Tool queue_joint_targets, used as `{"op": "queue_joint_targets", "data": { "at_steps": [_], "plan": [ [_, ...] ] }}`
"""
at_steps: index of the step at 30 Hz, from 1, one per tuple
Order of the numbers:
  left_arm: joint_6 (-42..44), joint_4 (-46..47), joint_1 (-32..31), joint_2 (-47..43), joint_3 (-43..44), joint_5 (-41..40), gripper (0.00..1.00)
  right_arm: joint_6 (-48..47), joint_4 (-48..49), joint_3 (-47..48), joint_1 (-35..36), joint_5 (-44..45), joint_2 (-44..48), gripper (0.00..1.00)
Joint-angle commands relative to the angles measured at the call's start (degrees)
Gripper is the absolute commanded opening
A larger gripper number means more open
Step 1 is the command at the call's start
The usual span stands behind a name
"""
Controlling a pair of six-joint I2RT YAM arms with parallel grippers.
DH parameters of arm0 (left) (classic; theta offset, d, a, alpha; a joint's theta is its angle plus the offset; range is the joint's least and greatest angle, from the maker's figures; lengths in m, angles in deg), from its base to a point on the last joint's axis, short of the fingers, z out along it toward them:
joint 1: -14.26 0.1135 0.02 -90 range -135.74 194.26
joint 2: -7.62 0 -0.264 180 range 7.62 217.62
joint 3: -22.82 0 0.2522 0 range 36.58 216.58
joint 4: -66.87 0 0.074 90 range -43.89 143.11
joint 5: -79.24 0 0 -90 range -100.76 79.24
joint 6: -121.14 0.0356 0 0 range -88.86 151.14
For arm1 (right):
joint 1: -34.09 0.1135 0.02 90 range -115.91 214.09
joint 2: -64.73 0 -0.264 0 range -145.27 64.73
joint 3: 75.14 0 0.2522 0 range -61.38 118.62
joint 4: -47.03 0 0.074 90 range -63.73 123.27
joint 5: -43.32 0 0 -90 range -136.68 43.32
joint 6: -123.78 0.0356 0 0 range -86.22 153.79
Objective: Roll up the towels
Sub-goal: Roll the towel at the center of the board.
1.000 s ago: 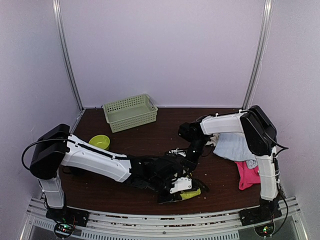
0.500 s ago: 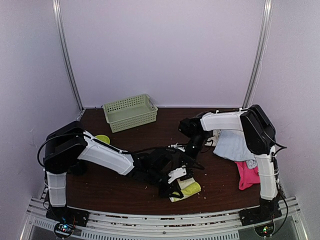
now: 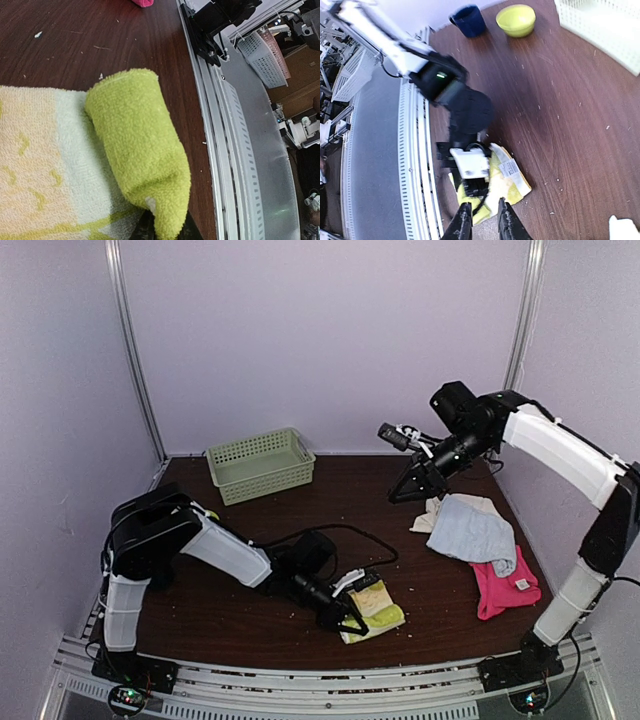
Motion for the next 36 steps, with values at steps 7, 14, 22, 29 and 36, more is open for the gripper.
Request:
{"op": "queue_joint_targets", "data": {
  "at_steps": [7,14,22,29,36],
  "plan": [
    [-4.81,-5.01,1.91,6.51,-1.07,1.37,0.16,-9.22,7.8,-24.69,14.3,10.28,23.26,0.23],
    [-4.65,-7.0,2.41,8.7,0.43,1.67,0.17,-6.84,19.54,-37.86,29.99,32.0,21.07,0.28],
    [-4.16,-8.25,2.41,9.17,1.18,1.55,0.23,-6.11,32.89,-43.5,35.69,42.8,13.86,0.36],
    [-3.39,-9.6,2.41,9.59,1.62,2.0,0.27,-5.68,38.16,-45.24,38.07,48.7,7.17,0.36],
    [-4.3,-8.31,2.41,7.5,-0.12,0.77,0.39,-6.25,39.09,-47.66,38.3,50.4,4.96,0.17]
  ]
}}
